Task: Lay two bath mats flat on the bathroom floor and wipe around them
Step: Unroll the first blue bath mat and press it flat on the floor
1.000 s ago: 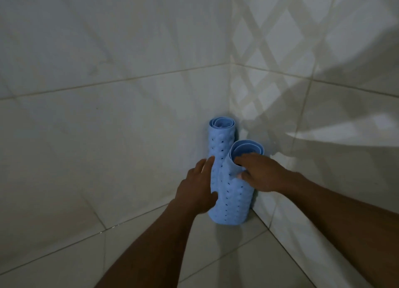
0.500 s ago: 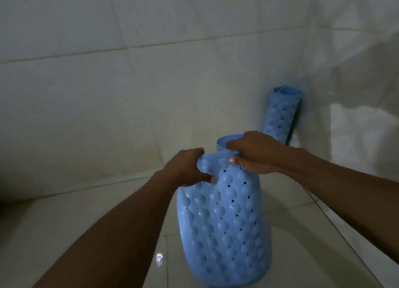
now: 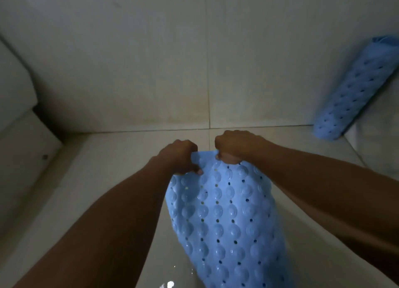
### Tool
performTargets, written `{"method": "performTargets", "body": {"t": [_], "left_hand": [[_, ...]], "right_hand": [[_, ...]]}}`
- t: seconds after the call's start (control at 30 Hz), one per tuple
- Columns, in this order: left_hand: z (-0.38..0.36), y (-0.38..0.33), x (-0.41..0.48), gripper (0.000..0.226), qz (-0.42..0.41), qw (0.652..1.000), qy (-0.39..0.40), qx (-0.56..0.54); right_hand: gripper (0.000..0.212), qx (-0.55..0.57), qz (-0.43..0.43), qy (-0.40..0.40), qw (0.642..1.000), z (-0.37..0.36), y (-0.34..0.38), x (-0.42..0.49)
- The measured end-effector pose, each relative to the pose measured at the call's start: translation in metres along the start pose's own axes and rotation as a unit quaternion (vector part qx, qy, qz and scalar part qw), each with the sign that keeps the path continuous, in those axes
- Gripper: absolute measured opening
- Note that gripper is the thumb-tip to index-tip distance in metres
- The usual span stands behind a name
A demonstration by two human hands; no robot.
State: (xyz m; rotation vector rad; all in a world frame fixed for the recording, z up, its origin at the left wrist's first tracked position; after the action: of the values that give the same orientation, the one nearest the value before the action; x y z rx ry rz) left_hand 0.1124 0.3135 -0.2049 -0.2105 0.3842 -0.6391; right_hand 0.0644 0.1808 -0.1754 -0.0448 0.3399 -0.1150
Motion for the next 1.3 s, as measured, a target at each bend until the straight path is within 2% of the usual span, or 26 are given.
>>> {"method": "performTargets", "body": {"t": [0.1,0.27,0.43,0.5,0.57,0.6,0.67,0.73,0.8,0.83,0.93,1.03,1.1,1.2,1.3], "left_hand": [[-0.039,0.024,0.008,0.052,0.014,1.000,-0.006,0.012],[-0.093,0.055,0.016,0.049,0.030,0.999,-0.028,-0.010],[-0.118,0.093,0.019,0.043,0.086,0.993,-0.003,-0.075],[-0.127,0.087,0.019,0.059,0.084,0.994,-0.017,-0.071],[-0.148,0.067,0.014,0.079,0.065,0.994,-0.010,-0.086],[-0.165,0.054,0.010,0.081,0.051,0.994,0.005,-0.094],[-0.206,0.029,-0.004,0.075,0.028,0.995,0.040,-0.084],[-0.240,0.014,-0.019,0.067,0.037,0.996,0.050,-0.064],[-0.257,0.012,-0.032,0.065,0.058,0.996,0.037,-0.049],[-0.260,0.015,-0.036,0.065,0.061,0.997,0.033,-0.035],[-0.256,0.040,-0.044,0.065,0.076,0.996,0.029,0.024],[-0.245,0.071,-0.048,0.064,0.130,0.990,0.041,0.048],[-0.236,0.080,-0.054,0.065,0.171,0.984,0.020,0.040],[-0.238,0.062,-0.075,0.070,0.164,0.986,-0.016,-0.007],[-0.259,0.034,-0.101,0.070,0.139,0.989,0.022,-0.031]], "right_hand": [[0.039,-0.015,-0.011,-0.013,1.000,-0.041,0.012,0.019],[0.032,-0.021,-0.063,-0.056,0.996,-0.077,0.000,0.053],[0.048,0.027,-0.127,-0.004,0.992,-0.119,-0.047,0.074],[0.062,0.068,-0.143,0.017,0.987,-0.144,-0.055,0.072],[0.074,0.111,-0.153,-0.013,0.982,-0.164,-0.057,0.062],[0.079,0.141,-0.166,-0.039,0.975,-0.171,-0.059,0.054],[0.084,0.224,-0.223,-0.084,0.945,-0.183,-0.065,0.036],[0.088,0.316,-0.325,-0.113,0.884,-0.196,-0.078,0.009],[0.092,0.397,-0.419,-0.077,0.813,-0.214,-0.087,-0.021],[0.094,0.420,-0.436,-0.041,0.795,-0.225,-0.085,-0.033],[0.102,0.432,-0.418,0.037,0.798,-0.247,-0.069,-0.061],[0.113,0.427,-0.402,0.049,0.808,-0.248,-0.056,-0.068],[0.126,0.413,-0.410,0.080,0.809,-0.246,-0.054,-0.066],[0.150,0.478,-0.413,0.136,0.763,-0.259,-0.058,-0.062],[0.143,0.540,-0.384,0.133,0.737,-0.264,-0.061,-0.062]]}}
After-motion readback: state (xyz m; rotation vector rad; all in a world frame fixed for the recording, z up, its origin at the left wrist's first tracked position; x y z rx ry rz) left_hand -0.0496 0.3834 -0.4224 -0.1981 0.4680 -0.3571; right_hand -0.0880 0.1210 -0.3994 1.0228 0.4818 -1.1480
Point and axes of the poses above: each hand's wrist, its own x-axis towards the middle knuckle, its own z-axis out of the back of the hand, y = z × x, the point moved 7 cm from there along x, towards the middle knuckle, and after that the axes turned 9 degrees about -z, right-handed, at the moved point
